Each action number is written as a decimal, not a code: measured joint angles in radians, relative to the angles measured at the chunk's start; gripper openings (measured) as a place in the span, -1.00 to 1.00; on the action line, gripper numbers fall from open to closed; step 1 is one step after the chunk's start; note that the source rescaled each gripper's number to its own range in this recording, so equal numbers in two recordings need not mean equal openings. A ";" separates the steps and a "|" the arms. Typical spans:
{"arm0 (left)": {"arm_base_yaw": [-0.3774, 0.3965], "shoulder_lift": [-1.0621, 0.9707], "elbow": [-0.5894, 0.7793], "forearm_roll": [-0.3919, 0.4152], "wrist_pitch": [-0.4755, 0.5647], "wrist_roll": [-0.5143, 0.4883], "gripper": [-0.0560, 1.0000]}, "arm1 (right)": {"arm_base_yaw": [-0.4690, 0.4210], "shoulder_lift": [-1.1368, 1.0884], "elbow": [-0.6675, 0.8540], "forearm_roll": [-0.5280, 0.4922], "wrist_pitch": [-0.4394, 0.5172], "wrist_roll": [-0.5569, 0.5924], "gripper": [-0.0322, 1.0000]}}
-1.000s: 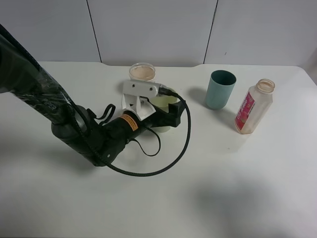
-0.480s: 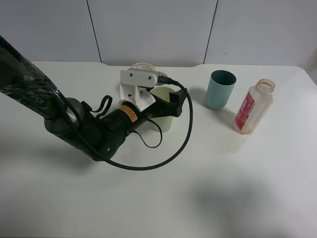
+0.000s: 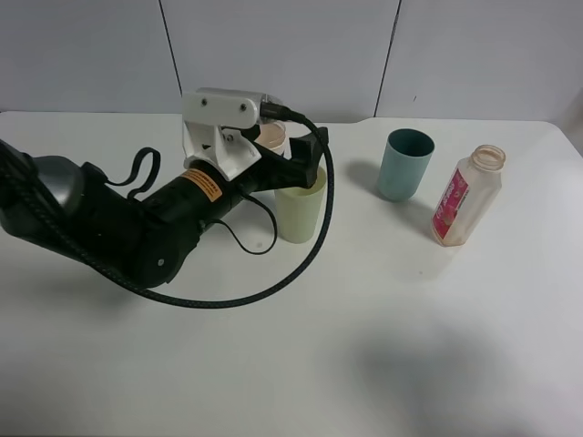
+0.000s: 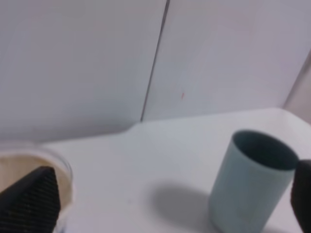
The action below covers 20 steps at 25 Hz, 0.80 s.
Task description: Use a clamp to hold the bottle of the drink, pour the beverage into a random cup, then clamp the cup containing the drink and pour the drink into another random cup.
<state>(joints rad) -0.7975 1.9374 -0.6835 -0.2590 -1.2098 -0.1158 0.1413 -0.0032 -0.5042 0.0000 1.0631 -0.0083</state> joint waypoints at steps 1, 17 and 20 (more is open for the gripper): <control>0.000 -0.021 0.007 -0.004 0.000 0.019 0.78 | 0.000 0.000 0.000 0.000 0.000 0.000 1.00; 0.040 -0.292 0.088 -0.017 0.000 0.192 0.78 | 0.000 0.000 0.000 0.000 0.000 0.000 1.00; 0.086 -0.330 0.088 0.021 0.000 0.192 0.78 | 0.000 0.000 0.000 0.000 0.000 0.000 1.00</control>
<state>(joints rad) -0.7115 1.6069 -0.5959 -0.2382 -1.2098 0.0767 0.1413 -0.0032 -0.5042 0.0000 1.0631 -0.0083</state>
